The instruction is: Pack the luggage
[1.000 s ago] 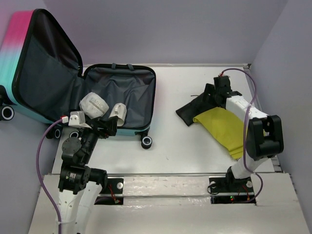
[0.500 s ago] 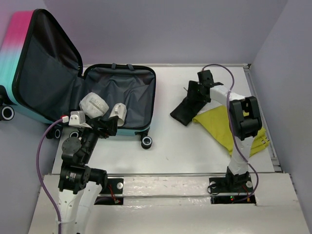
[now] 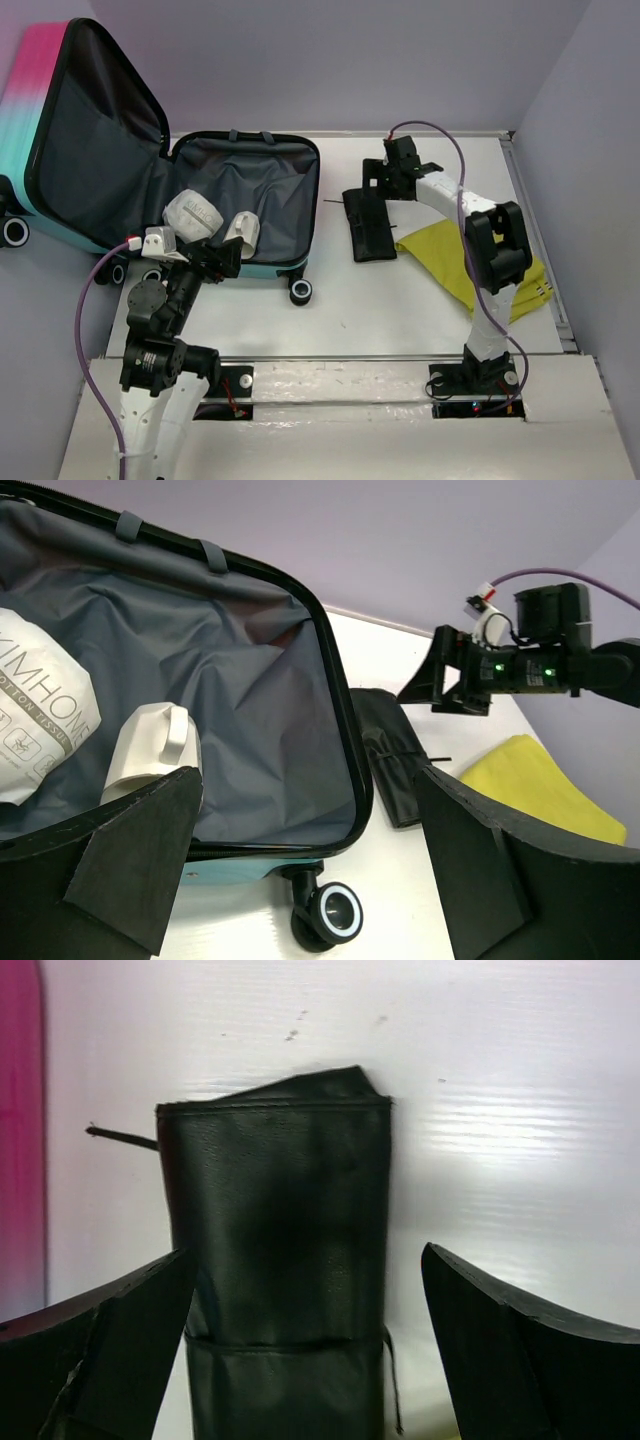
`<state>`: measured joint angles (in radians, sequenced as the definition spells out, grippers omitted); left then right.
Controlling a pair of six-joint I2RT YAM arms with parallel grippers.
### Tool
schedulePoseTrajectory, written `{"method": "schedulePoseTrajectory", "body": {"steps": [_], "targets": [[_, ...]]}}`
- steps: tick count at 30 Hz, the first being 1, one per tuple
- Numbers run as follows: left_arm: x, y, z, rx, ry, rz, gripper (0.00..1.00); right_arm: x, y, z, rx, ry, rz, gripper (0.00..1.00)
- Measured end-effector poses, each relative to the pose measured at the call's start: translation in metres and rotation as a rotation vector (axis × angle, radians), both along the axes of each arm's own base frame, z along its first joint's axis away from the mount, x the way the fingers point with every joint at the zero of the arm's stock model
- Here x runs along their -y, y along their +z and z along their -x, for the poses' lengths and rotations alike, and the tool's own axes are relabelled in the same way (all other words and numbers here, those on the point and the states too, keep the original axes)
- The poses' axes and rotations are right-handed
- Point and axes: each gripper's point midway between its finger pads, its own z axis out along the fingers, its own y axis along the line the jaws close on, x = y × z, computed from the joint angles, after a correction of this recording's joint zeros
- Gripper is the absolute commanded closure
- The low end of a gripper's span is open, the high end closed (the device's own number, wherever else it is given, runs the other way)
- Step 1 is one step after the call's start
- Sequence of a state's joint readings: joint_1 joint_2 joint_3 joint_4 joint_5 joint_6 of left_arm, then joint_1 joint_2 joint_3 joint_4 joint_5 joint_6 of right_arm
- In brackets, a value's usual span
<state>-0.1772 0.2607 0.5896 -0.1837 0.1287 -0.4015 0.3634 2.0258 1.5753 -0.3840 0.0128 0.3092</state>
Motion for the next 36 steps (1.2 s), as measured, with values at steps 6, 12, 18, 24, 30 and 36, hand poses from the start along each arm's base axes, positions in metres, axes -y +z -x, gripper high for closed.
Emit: {"method": "schedulePoseTrajectory", "body": {"steps": [6, 12, 18, 24, 30, 36], "targets": [[0.0, 0.0, 0.0, 0.0, 0.0, 0.0, 0.01, 0.028, 0.003, 0.023, -0.007, -0.036, 0.052, 0.0], [0.0, 0.0, 0.0, 0.0, 0.0, 0.0, 0.01, 0.029, -0.044, 0.058, -0.158, 0.023, 0.049, 0.0], [0.0, 0.0, 0.0, 0.0, 0.0, 0.0, 0.01, 0.012, -0.049, 0.064, -0.199, 0.09, -0.056, 0.46], [0.0, 0.0, 0.0, 0.0, 0.0, 0.0, 0.01, 0.0, -0.051, 0.064, -0.197, 0.113, -0.121, 0.9], [0.0, 0.0, 0.0, 0.0, 0.0, 0.0, 0.01, 0.001, -0.049, 0.065, -0.177, 0.093, -0.15, 0.93], [0.0, 0.0, 0.0, 0.0, -0.001, 0.0, 0.01, 0.015, 0.008, 0.079, -0.046, 0.032, -0.164, 0.93]]}}
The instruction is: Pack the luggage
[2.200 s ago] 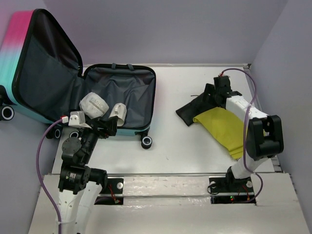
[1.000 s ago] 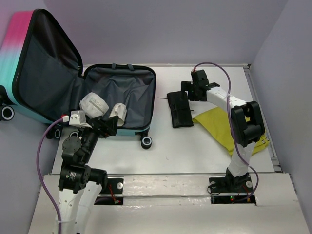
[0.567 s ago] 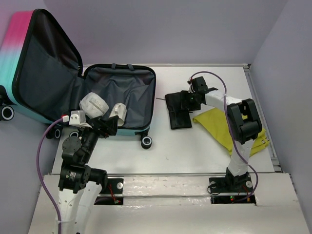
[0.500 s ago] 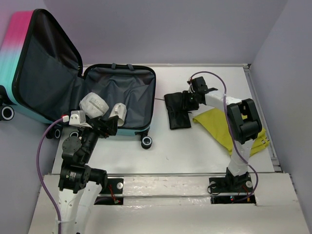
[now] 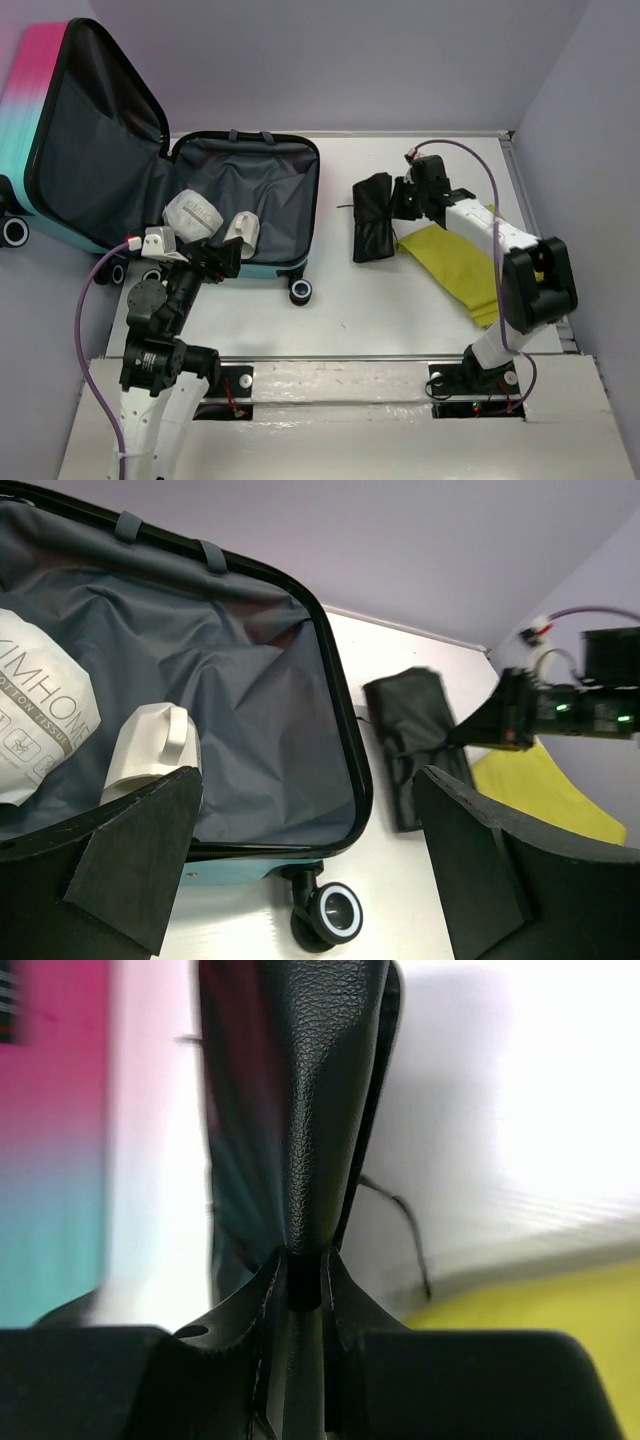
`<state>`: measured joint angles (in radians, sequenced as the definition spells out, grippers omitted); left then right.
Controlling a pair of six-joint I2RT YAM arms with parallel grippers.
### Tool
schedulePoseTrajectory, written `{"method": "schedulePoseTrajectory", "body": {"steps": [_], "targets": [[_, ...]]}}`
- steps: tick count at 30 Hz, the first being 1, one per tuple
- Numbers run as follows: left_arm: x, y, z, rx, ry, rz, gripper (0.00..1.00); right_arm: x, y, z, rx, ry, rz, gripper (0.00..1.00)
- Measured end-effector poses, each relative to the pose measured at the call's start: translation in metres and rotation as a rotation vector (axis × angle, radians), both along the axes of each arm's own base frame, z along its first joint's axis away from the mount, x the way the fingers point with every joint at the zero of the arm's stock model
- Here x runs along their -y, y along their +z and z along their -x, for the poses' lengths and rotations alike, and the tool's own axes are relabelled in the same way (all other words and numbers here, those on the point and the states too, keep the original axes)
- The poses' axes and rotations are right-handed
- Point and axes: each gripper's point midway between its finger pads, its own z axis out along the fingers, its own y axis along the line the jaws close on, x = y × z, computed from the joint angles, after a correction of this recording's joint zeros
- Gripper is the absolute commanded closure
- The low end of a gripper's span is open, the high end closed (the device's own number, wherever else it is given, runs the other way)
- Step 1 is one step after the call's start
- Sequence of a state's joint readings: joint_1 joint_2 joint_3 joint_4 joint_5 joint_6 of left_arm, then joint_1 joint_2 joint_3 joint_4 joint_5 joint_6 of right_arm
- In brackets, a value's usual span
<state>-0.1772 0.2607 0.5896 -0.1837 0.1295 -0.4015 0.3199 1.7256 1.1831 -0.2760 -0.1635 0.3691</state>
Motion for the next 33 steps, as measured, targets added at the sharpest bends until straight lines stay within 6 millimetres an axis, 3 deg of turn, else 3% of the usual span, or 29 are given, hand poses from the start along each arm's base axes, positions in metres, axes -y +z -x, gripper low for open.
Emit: {"method": "schedulePoseTrajectory", "body": {"steps": [2, 4, 7, 11, 16, 17, 18, 19, 20, 23, 25, 27, 29, 31, 32, 33], "targets": [[0.0, 0.0, 0.0, 0.0, 0.0, 0.0, 0.01, 0.001, 0.034, 0.005, 0.066, -0.009, -0.031, 0.93], [0.0, 0.0, 0.0, 0.0, -0.002, 0.0, 0.01, -0.001, 0.084, 0.004, 0.184, -0.017, -0.083, 0.93], [0.001, 0.0, 0.0, 0.001, -0.005, 0.0, 0.01, -0.013, 0.141, 0.006, 0.307, -0.002, -0.146, 0.93], [0.002, 0.0, 0.001, 0.001, -0.01, 0.0, 0.01, -0.045, 0.177, 0.004, 0.367, 0.046, -0.194, 0.93], [0.002, 0.0, 0.001, 0.001, -0.01, 0.0, 0.01, -0.117, 0.204, -0.015, 0.391, 0.137, -0.263, 0.93], [0.002, 0.0, 0.001, 0.001, -0.01, 0.0, 0.01, -0.131, 0.207, -0.019, 0.388, 0.151, -0.276, 0.88], [0.002, 0.0, 0.001, 0.002, -0.01, 0.0, 0.01, -0.149, 0.211, -0.025, 0.391, 0.167, -0.295, 0.72], [0.002, 0.001, 0.001, 0.002, -0.01, 0.0, 0.01, -0.172, 0.216, -0.034, 0.4, 0.184, -0.32, 0.41], [0.001, 0.0, 0.001, 0.002, -0.009, 0.0, 0.01, -0.19, 0.219, -0.042, 0.401, 0.204, -0.336, 0.32], [0.001, 0.0, 0.0, 0.002, -0.009, 0.0, 0.01, -0.228, 0.213, -0.058, 0.379, 0.239, -0.364, 0.16], [0.001, 0.001, 0.0, 0.003, -0.009, 0.0, 0.01, -0.235, 0.202, -0.065, 0.369, 0.242, -0.346, 0.17], [0.002, 0.001, 0.001, 0.005, -0.01, 0.0, 0.01, -0.218, 0.172, -0.061, 0.308, 0.213, -0.28, 0.18], [0.001, 0.002, 0.001, 0.01, -0.01, 0.001, 0.01, -0.186, 0.151, -0.051, 0.263, 0.169, -0.225, 0.21], [0.001, 0.004, 0.003, 0.017, -0.01, 0.002, 0.01, -0.121, 0.122, -0.031, 0.2, 0.066, -0.144, 0.25], [0.001, 0.005, 0.003, 0.023, -0.011, 0.003, 0.01, -0.104, 0.118, -0.027, 0.188, 0.034, -0.122, 0.25], [0.001, 0.006, 0.004, 0.026, -0.012, 0.004, 0.01, -0.052, 0.115, -0.024, 0.191, -0.075, -0.09, 0.25]]}}
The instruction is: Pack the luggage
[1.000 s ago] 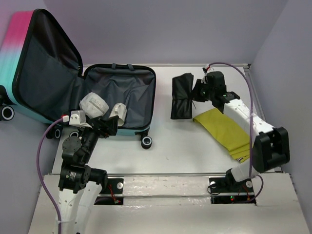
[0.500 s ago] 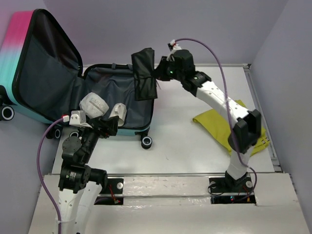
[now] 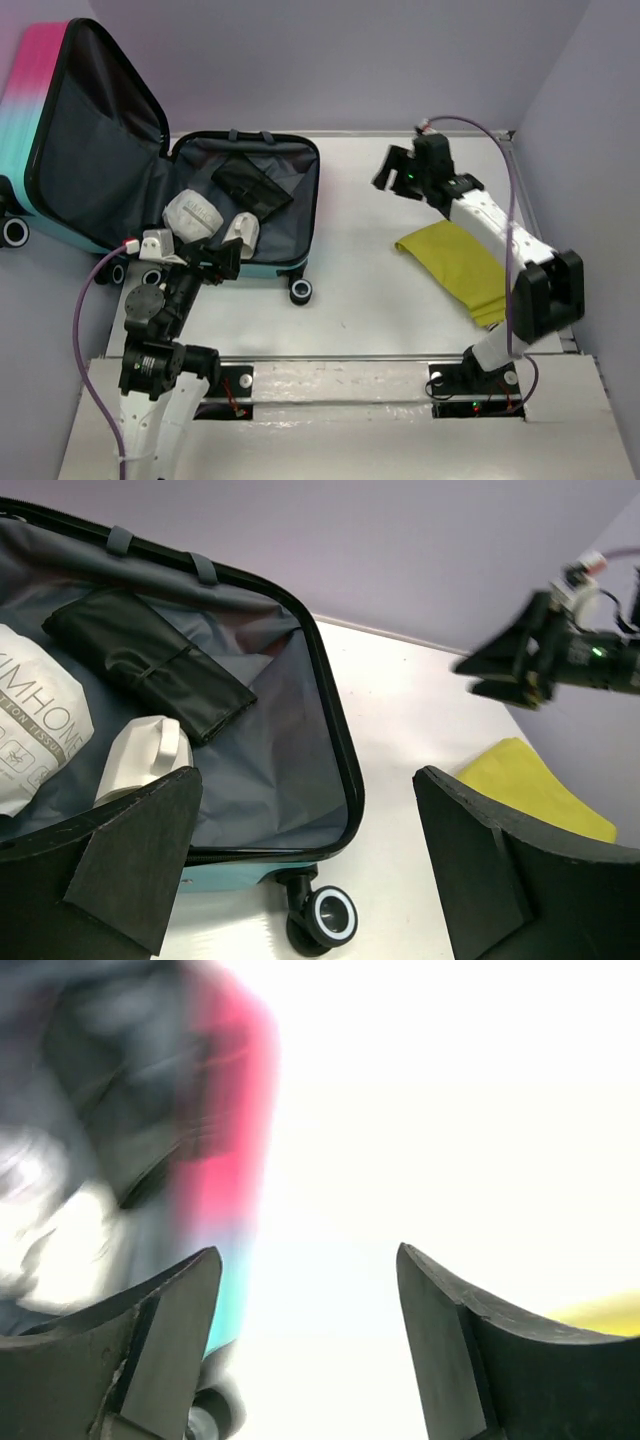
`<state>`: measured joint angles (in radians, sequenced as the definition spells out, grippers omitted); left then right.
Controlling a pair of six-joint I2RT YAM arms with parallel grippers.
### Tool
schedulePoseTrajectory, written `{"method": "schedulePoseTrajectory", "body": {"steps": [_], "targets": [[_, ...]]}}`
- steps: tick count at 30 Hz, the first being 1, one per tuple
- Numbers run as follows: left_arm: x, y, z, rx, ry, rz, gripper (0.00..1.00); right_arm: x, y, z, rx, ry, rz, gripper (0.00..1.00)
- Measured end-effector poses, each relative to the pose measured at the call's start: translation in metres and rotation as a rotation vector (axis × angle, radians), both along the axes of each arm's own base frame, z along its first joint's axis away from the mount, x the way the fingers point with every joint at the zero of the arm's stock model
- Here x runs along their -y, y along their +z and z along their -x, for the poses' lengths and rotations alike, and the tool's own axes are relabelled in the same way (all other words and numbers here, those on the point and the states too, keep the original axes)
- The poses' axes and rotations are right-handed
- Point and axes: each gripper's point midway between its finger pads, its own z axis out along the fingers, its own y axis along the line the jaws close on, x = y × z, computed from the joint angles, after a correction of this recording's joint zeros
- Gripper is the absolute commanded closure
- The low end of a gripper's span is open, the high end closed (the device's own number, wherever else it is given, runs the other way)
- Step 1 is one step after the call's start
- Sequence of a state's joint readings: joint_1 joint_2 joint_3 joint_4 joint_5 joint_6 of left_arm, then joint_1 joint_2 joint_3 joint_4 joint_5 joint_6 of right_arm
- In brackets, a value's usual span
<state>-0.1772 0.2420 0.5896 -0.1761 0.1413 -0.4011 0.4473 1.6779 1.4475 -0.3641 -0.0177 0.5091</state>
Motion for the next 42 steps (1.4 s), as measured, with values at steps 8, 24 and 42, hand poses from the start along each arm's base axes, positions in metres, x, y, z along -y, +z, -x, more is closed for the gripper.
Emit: {"method": "schedulePoseTrajectory", "body": {"steps": [8, 24, 42], "targets": [[0.005, 0.006, 0.007, 0.029, -0.026, 0.006, 0.01, 0.257, -0.066, 0.081, -0.056, -0.733, 0.109, 0.05], [0.015, 0.005, 0.011, 0.025, -0.078, 0.001, 0.01, 0.377, -0.124, 0.175, -0.264, -1.229, 0.313, 0.31], [0.052, -0.009, -0.004, -0.103, -0.272, -0.048, 0.01, 0.18, -0.167, 0.011, -0.283, -0.291, 0.216, 0.37]]}}
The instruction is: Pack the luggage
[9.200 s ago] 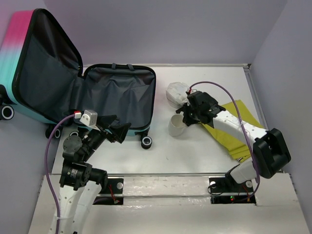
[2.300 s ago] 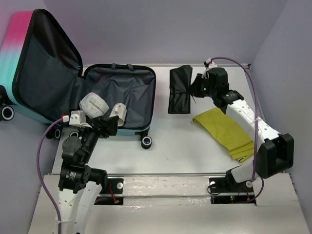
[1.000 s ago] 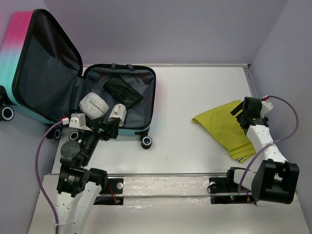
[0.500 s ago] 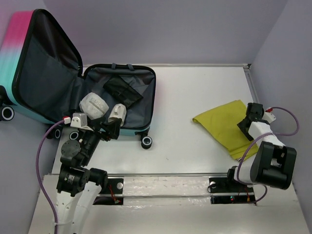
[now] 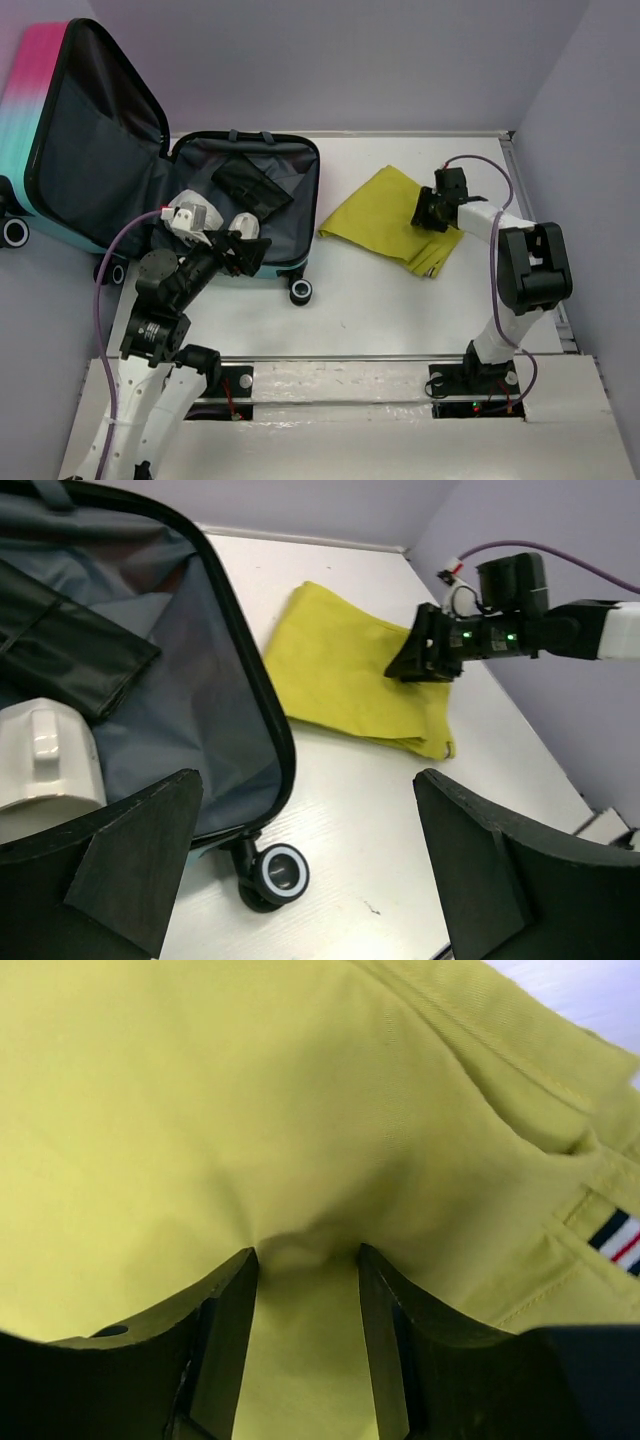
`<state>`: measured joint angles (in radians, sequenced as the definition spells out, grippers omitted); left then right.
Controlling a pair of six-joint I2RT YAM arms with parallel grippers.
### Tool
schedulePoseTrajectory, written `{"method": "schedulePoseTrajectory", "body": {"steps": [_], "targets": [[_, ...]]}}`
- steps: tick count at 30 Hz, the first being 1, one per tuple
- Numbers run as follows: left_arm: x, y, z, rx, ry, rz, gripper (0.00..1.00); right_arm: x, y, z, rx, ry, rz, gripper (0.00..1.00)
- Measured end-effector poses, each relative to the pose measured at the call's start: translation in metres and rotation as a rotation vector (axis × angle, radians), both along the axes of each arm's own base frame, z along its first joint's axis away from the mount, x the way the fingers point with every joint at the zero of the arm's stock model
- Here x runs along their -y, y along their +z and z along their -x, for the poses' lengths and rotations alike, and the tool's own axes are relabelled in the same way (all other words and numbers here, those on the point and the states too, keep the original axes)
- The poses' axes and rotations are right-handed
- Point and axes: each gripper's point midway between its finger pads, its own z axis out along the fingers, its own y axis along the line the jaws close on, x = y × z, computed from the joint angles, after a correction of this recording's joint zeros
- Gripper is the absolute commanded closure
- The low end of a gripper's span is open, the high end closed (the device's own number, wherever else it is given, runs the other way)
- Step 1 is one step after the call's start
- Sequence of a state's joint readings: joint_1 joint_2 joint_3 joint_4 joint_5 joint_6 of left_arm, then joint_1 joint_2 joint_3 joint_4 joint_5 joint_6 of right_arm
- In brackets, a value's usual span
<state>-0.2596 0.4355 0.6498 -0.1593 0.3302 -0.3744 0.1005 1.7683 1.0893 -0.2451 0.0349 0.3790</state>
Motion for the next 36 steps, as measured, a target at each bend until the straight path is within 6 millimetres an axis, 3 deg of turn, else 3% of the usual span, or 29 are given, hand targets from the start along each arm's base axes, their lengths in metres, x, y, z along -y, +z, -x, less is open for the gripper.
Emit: {"method": "schedulePoseTrajectory", "body": {"steps": [2, 3, 4, 8, 14, 18, 21, 27, 28, 30, 31, 32, 36], "targets": [[0.009, 0.008, -0.001, -0.005, -0.042, 0.001, 0.01, -0.016, 0.001, 0.003, 0.008, 0.053, -0.013, 0.19], [0.013, 0.013, -0.002, -0.005, -0.063, 0.001, 0.01, -0.02, 0.002, 0.007, 0.012, 0.07, -0.012, 0.04], [0.017, 0.017, -0.003, -0.004, -0.078, 0.002, 0.01, -0.018, 0.003, 0.012, 0.02, 0.073, -0.003, 0.01], [0.04, 0.019, -0.008, -0.03, -0.137, -0.002, 0.01, 0.006, 0.015, 0.039, 0.036, 0.003, 0.052, 0.0], [0.108, -0.016, -0.006, -0.17, -0.233, -0.082, 0.01, 0.03, 0.043, 0.08, 0.131, -0.131, 0.052, 0.0], [0.136, -0.033, -0.004, -0.214, -0.237, -0.139, 0.01, 0.029, 0.055, 0.092, 0.174, -0.16, 0.01, 0.0], [0.151, -0.035, -0.011, -0.223, -0.215, -0.168, 0.01, 0.021, 0.045, 0.091, 0.141, -0.152, -0.034, 0.0], [0.167, -0.029, -0.033, -0.215, -0.161, -0.186, 0.01, 0.005, -0.007, 0.097, -0.032, -0.135, -0.104, 0.0], [0.168, -0.029, -0.035, -0.215, -0.156, -0.189, 0.01, 0.002, -0.008, 0.094, -0.029, -0.132, -0.117, 0.05], [0.17, -0.03, -0.04, -0.216, -0.144, -0.195, 0.01, 0.0, -0.008, 0.091, -0.024, -0.133, -0.132, 0.29], [0.172, -0.03, -0.042, -0.214, -0.138, -0.201, 0.01, 0.001, -0.008, 0.09, -0.027, -0.138, -0.134, 0.44], [0.173, -0.029, -0.043, -0.212, -0.135, -0.204, 0.01, 0.002, -0.009, 0.085, -0.024, -0.152, -0.146, 0.65], [0.18, -0.026, -0.052, -0.206, -0.122, -0.222, 0.01, 0.015, -0.01, 0.077, -0.014, -0.194, -0.182, 0.87]]}}
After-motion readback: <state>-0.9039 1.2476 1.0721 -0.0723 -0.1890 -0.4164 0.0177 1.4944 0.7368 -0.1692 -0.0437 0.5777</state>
